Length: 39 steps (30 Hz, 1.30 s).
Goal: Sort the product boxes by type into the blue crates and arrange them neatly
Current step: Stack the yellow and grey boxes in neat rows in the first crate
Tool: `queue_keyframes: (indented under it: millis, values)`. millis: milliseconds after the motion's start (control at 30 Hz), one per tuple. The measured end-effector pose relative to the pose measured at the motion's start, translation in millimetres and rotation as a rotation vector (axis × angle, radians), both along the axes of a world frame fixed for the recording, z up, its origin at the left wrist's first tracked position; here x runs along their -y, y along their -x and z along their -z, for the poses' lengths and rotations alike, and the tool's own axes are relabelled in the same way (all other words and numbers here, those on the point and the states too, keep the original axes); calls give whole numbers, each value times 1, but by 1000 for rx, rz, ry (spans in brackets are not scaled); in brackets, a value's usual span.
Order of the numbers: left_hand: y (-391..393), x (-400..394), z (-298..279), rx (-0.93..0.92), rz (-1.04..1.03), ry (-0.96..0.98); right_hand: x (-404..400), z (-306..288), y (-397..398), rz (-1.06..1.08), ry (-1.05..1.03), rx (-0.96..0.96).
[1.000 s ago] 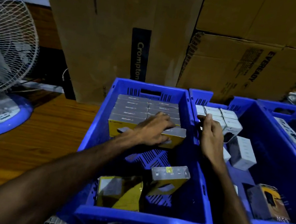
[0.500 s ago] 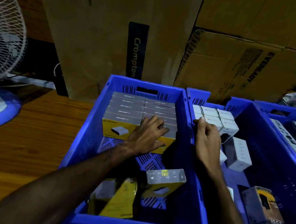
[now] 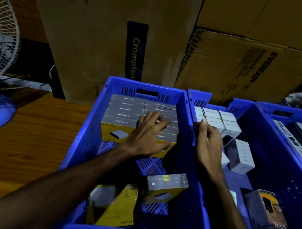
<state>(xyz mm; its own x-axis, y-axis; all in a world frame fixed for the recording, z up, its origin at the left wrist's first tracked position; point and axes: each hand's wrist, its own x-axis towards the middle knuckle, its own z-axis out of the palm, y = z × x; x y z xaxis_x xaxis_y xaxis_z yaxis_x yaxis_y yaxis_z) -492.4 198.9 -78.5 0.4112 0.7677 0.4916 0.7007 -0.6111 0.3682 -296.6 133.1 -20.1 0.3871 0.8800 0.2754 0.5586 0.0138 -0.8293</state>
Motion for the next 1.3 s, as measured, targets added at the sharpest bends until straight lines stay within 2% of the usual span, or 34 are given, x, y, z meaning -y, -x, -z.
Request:
queue_keyframes:
  millis: [133, 267, 367, 500, 600, 700, 800, 933, 1133, 1200, 1300]
  values:
    - [14, 7, -42, 97, 11, 69, -1, 1, -1, -3, -13, -35]
    - [35, 37, -75, 189, 108, 388, -3, 5, -4, 2, -5, -102]
    - [39, 82, -71, -63, 161, 553, -4, 6, -4, -1, 8, -91]
    - [20, 126, -56, -377, 195, 447, -3, 2, -3, -5, 17, -75]
    - [10, 129, -47, -471, 165, 410, 0, 0, -2, -24, 11, -73]
    - [11, 125, -43, -444, 166, 392, 2, -4, -1, -15, -9, -89]
    - [25, 116, -40, -288, 183, 495, 6, -4, -1, -15, -15, -104]
    - [62, 97, -37, 61, 138, 647, 17, -3, 0, -52, -62, -122]
    - [99, 87, -52, 559, 189, 764, 71, -32, 14, -306, -98, -208]
    - [104, 88, -54, 694, 194, 811, 87, -38, 18, -386, -69, -103]
    - [104, 91, -58, 800, 213, 849, 92, -41, 21, -490, -19, 110]
